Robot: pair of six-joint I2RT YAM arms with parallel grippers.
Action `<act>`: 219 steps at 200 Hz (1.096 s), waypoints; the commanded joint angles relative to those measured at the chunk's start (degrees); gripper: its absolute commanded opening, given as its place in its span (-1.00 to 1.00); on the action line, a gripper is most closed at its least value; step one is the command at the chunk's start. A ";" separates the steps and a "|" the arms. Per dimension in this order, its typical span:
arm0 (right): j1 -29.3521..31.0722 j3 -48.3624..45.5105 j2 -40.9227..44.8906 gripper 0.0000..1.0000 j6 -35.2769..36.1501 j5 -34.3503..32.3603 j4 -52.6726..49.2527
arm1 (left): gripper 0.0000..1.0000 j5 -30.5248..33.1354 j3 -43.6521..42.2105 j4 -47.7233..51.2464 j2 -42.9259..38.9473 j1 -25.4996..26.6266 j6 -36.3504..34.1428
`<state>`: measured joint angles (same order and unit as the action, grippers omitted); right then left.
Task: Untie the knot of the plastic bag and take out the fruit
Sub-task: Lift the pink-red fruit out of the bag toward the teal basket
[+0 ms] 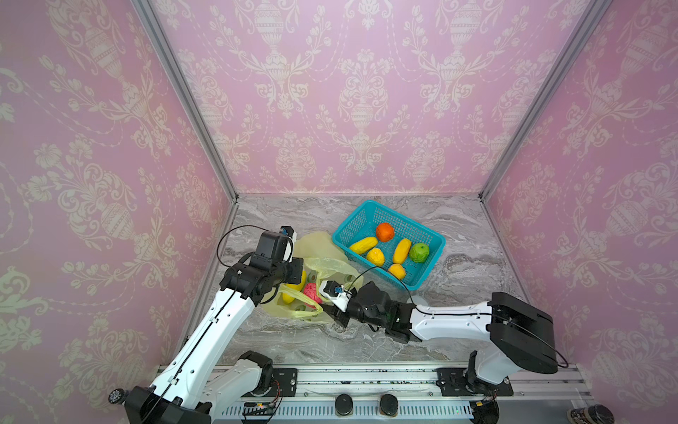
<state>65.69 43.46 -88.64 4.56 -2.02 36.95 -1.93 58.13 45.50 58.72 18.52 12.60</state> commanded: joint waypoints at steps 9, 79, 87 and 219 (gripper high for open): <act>-0.21 -4.56 6.16 -0.54 0.89 2.49 3.23 | -1.00 0.57 0.70 0.97 0.21 -0.59 0.31; -2.11 -8.11 18.15 -0.57 -1.31 -11.70 -0.35 | -1.00 0.27 0.76 0.91 0.16 -0.65 0.25; -2.50 -7.77 18.84 -0.57 -1.32 -14.18 -1.77 | -1.00 0.19 0.71 0.95 0.14 -0.67 0.32; -31.43 -9.34 28.48 -0.64 -18.70 -9.88 -17.07 | -1.00 0.16 0.75 0.93 0.33 -0.67 0.41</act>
<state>37.39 32.88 -58.02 -8.62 -16.97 24.58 -2.00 58.13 45.50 58.94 18.41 12.58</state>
